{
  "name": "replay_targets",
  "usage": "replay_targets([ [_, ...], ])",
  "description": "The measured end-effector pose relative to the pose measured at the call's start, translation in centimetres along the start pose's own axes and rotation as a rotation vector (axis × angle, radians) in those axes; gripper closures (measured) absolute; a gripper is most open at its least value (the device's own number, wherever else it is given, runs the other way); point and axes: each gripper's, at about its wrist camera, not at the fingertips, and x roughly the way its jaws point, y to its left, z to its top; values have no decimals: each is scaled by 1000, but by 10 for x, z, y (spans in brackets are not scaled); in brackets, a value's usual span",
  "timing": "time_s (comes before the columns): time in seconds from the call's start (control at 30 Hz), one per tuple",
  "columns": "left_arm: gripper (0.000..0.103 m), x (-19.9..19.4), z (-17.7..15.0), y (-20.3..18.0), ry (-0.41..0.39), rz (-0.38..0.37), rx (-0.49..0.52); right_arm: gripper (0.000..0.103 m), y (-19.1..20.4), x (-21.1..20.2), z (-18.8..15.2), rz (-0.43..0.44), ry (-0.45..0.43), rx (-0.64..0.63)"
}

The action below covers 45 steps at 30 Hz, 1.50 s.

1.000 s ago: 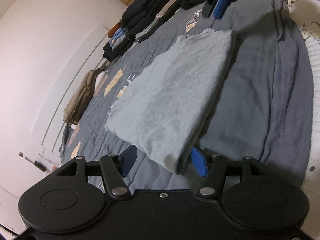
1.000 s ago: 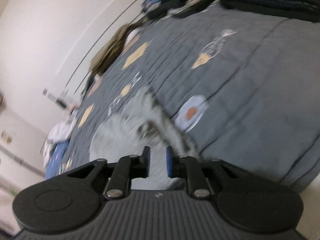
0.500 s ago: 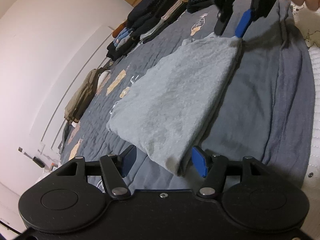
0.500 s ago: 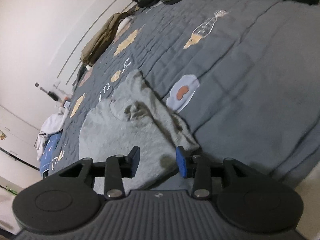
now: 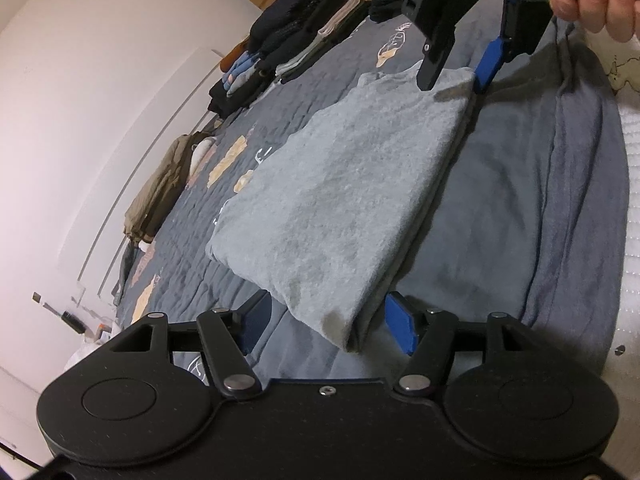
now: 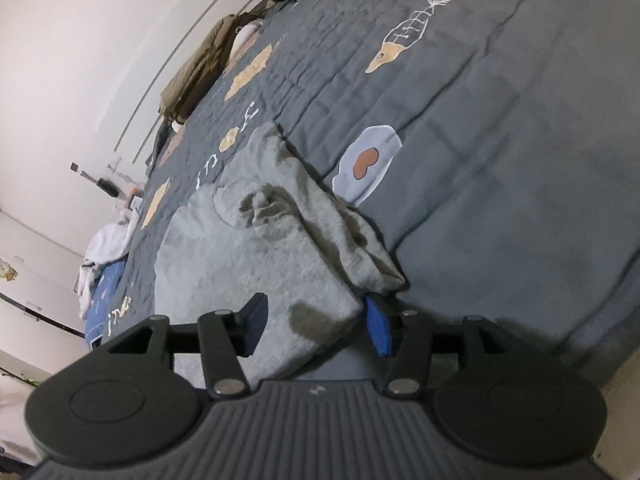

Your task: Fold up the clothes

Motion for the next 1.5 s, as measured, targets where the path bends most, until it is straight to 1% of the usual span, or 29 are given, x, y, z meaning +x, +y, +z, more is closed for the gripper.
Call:
replay_targets([
  [0.07,41,-1,-1,0,-1,0,-3,76,0,-7,-1,25,-41,19],
  [0.1,41,-1,-1,0,-2,0,-4,93,2,-11,0,42,-50,21],
  [0.13,41,-1,-1,0,-2,2,-5,95,3,-16,2,55,-58,23],
  [0.2,40,-2,-1,1,-3,4,-6,97,4,-25,5,84,-86,37],
  [0.27,40,-2,-1,0,-3,2,-5,97,3,-28,9,106,-94,57],
  [0.33,40,-2,0,0,-4,-2,-5,97,-1,-24,11,124,-67,88],
  [0.43,40,-2,0,-1,-1,-1,-5,95,-4,-17,10,111,-30,95],
  [0.5,40,-2,0,-2,0,0,-4,94,-5,-13,9,123,-5,106],
  [0.53,40,-2,0,-2,0,0,-3,92,-5,-12,9,138,4,118],
  [0.57,40,-2,0,-2,0,0,-3,92,-6,-10,9,155,12,129],
  [0.7,40,-3,-1,-3,0,0,-1,88,-3,-10,9,164,19,127],
  [0.8,40,-3,-1,-2,0,2,-3,75,2,-13,9,152,34,99],
  [0.87,40,-3,-1,0,-2,1,-7,73,6,-15,9,145,44,74],
  [0.9,40,-3,-1,0,-3,1,-8,70,8,-17,9,150,45,60],
  [1.0,40,-2,0,-1,-1,-1,-5,68,8,-17,10,148,33,50],
  [1.1,40,-2,-1,-1,1,-2,-6,68,5,-14,11,177,36,81],
  [1.2,40,-2,0,-1,2,0,-7,64,9,-7,11,131,30,29],
  [1.3,40,-2,0,-3,0,-3,-4,63,7,7,8,88,49,27],
  [1.37,40,-3,0,-4,2,-3,-2,66,6,14,5,81,47,25],
  [1.4,40,-3,-1,-4,4,-2,0,73,6,13,3,82,25,30],
  [1.43,40,-3,-1,-4,5,-1,0,93,5,10,3,94,12,41],
  [1.47,40,-2,-1,-4,5,0,0,98,5,8,3,112,6,51],
  [1.5,40,-2,-1,-3,5,1,-1,98,6,4,5,120,-14,55],
])
